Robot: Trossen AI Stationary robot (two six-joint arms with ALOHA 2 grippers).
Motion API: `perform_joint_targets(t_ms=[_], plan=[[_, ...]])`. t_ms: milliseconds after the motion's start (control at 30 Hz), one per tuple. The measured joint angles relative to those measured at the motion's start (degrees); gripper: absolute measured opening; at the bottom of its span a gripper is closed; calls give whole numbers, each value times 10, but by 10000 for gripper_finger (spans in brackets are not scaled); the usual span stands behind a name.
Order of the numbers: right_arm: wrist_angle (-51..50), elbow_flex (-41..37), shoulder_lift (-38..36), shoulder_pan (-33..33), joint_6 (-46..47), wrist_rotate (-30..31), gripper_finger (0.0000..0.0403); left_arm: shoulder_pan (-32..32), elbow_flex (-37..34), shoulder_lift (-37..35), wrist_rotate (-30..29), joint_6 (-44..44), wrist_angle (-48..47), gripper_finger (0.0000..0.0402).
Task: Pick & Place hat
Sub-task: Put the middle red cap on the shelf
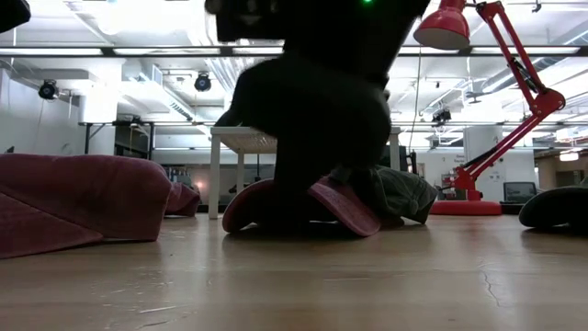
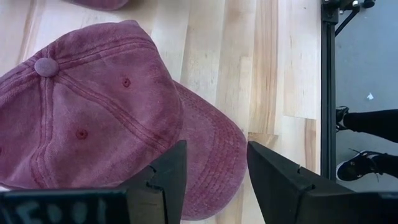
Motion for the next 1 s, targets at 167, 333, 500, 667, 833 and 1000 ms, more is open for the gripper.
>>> perform_joint_targets(t_ms=[167,333,500,667,833,1000], plan=[[52,-25,0,-4,-44,6,210,0,0,0,0,1,0,163],[50,-39,0,-7,-36,47,210,0,0,0,-10,1,1,163],[49,-39,0,-10,-36,97,210,0,0,0,-20,1,11,163],[49,-40,0,-14,-38,124,204,0,0,0,-20,1,11,163],[51,-47,0,-27,-36,114,181,0,0,0,-20,-3,16,163],[54,-48,0,-29,-34,105,135,-1,0,0,-19,-10,25,163]])
